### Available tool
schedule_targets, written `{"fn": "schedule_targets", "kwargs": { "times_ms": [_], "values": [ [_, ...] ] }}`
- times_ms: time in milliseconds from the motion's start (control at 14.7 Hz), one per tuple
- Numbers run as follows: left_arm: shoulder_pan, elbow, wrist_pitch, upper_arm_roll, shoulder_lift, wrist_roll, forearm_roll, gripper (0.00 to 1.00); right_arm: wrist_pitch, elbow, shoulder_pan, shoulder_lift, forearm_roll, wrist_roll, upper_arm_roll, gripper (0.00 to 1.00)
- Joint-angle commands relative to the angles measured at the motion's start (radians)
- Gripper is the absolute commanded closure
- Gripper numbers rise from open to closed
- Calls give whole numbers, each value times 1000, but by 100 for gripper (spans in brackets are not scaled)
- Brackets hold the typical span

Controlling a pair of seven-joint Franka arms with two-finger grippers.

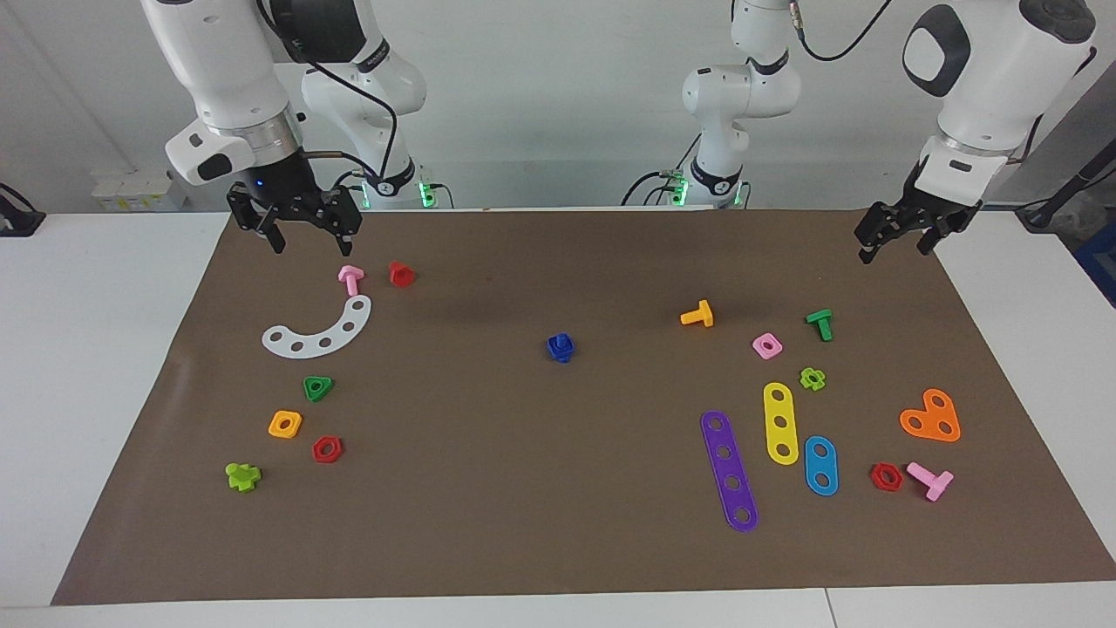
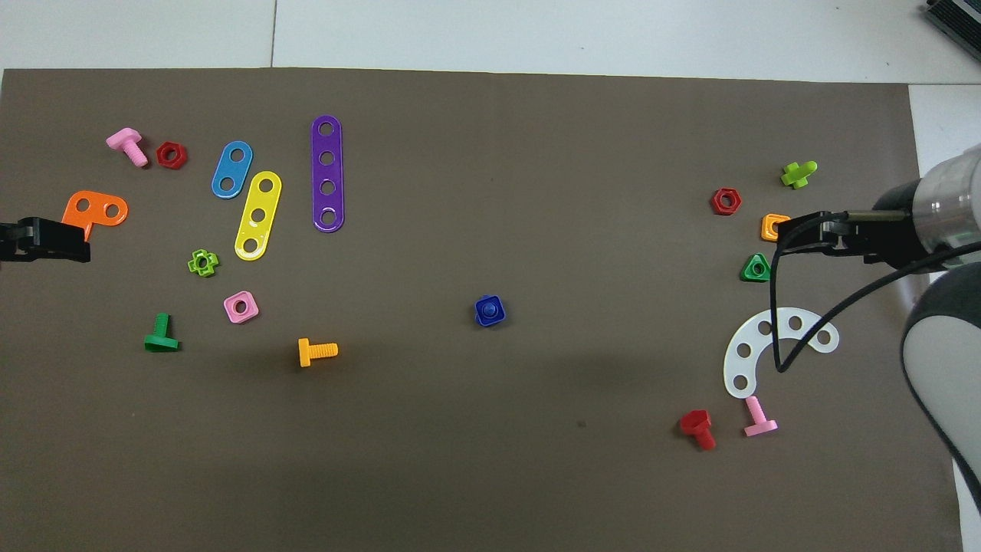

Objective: Unscrew and place screws in storage area
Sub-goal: 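Reach the left gripper to the blue piece in the table centre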

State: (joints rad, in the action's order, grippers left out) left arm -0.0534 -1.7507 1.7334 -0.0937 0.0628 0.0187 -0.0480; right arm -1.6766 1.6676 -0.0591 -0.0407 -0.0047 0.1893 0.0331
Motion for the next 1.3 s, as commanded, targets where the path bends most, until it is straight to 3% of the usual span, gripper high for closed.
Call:
{"fn": "schedule_targets", "kwargs": {
  "times_ms": [0, 341, 477, 614, 1091, 1227],
  "values": [
    [12, -18, -5, 9, 17, -17, -23, 0, 17, -6, 12, 4, 18, -14, 1, 0],
    [-14, -35, 17, 23, 17, 10, -7, 0, 17, -6, 7, 2, 28, -14, 2, 0],
    [-83, -58, 32, 22, 17, 30, 51, 1, 18, -6, 9, 2, 28, -14, 2, 0],
    [-165, -88, 79, 23, 8, 182, 105, 9, 17, -6, 7, 2, 28, -14, 2, 0],
    [-534, -140, 387, 22, -168, 721, 108, 11, 17, -6, 7, 2, 29, -14, 2, 0],
    [-578, -170, 478, 23, -187, 791, 108, 11, 17, -6, 7, 2, 29, -14, 2, 0]
  ]
}}
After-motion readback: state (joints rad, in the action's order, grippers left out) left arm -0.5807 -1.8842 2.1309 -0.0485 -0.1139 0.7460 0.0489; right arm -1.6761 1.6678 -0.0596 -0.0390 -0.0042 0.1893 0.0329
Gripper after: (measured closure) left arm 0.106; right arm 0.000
